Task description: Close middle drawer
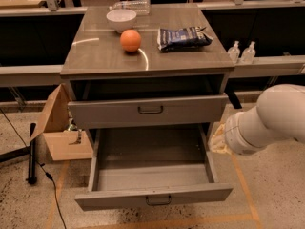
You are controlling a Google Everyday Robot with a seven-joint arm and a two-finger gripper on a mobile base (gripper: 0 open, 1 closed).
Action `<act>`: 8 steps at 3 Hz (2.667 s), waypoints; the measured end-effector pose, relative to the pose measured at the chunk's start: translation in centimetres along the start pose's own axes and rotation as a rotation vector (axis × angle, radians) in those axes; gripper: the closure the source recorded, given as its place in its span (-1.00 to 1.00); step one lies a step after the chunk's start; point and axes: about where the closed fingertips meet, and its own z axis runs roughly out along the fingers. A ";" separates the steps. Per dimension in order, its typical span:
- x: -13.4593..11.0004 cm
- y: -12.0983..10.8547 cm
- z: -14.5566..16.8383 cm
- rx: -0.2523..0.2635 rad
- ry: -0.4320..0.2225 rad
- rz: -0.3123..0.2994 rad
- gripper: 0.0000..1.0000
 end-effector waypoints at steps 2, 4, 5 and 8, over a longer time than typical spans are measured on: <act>0.5 2.4 3.3 -0.028 -0.003 0.037 1.00; -0.3 7.1 12.1 -0.056 -0.095 0.046 1.00; -1.0 9.0 15.7 -0.046 -0.163 0.047 1.00; 1.9 13.8 22.5 -0.024 -0.104 0.024 1.00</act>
Offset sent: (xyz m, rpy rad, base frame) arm -0.0319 0.0150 -0.1270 0.0536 0.1135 -0.0856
